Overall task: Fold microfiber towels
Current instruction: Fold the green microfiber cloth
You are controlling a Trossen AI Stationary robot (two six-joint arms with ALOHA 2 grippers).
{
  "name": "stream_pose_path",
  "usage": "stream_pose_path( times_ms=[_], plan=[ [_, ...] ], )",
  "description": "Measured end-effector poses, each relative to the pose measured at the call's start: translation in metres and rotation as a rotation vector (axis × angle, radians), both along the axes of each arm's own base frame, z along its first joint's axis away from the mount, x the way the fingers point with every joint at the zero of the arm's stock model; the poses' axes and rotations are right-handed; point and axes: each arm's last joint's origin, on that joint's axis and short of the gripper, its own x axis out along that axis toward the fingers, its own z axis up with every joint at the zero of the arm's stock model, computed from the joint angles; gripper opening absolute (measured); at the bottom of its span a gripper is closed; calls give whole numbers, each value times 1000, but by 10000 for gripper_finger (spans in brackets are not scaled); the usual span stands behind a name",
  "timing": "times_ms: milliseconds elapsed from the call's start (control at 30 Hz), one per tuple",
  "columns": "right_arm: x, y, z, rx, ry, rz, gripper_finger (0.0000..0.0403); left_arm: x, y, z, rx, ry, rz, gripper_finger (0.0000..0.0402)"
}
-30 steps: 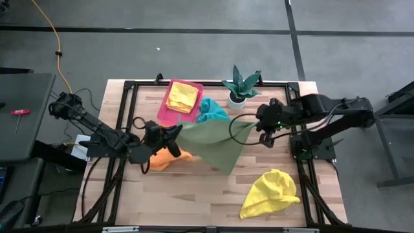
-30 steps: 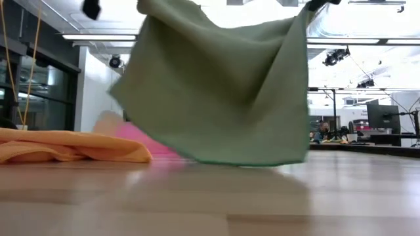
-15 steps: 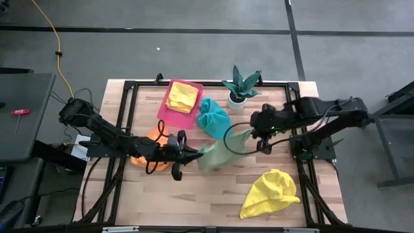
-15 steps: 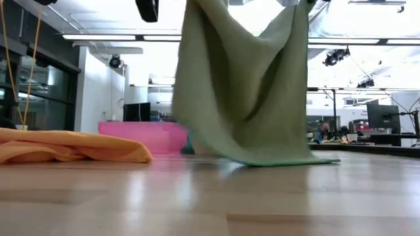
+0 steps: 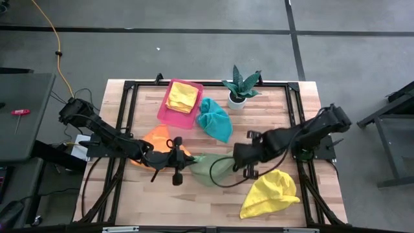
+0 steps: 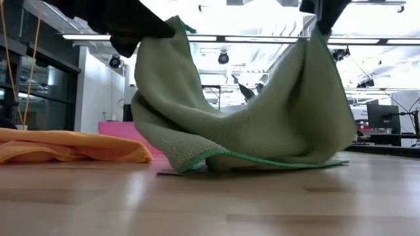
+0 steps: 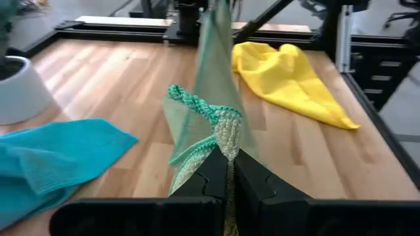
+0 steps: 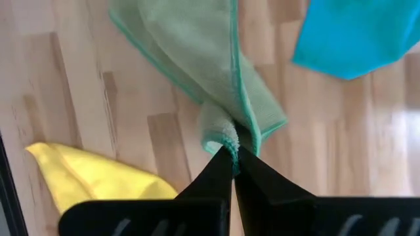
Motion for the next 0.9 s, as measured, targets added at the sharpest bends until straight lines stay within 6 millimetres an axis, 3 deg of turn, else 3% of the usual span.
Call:
stream_pose_path(
  times_ms=[300,400,667,800,900],
  plan=[
    [-24,18,-77,201,-15,-163,0,0,-4,-8,-39,62,-68,1],
    [-30,19,-96,236,-42,-199,0,2,-4,-24,-66,135,-47,1],
    [-32,20,-110,266,-74,-219,0,11,-9,-68,-134,276,-26,50],
    [-32,19,-110,259,-74,-195,0,11,-11,-68,-174,285,-53,93],
    [-32,19,-110,257,-72,-175,0,9,-11,-56,-213,261,-97,128]
  ],
)
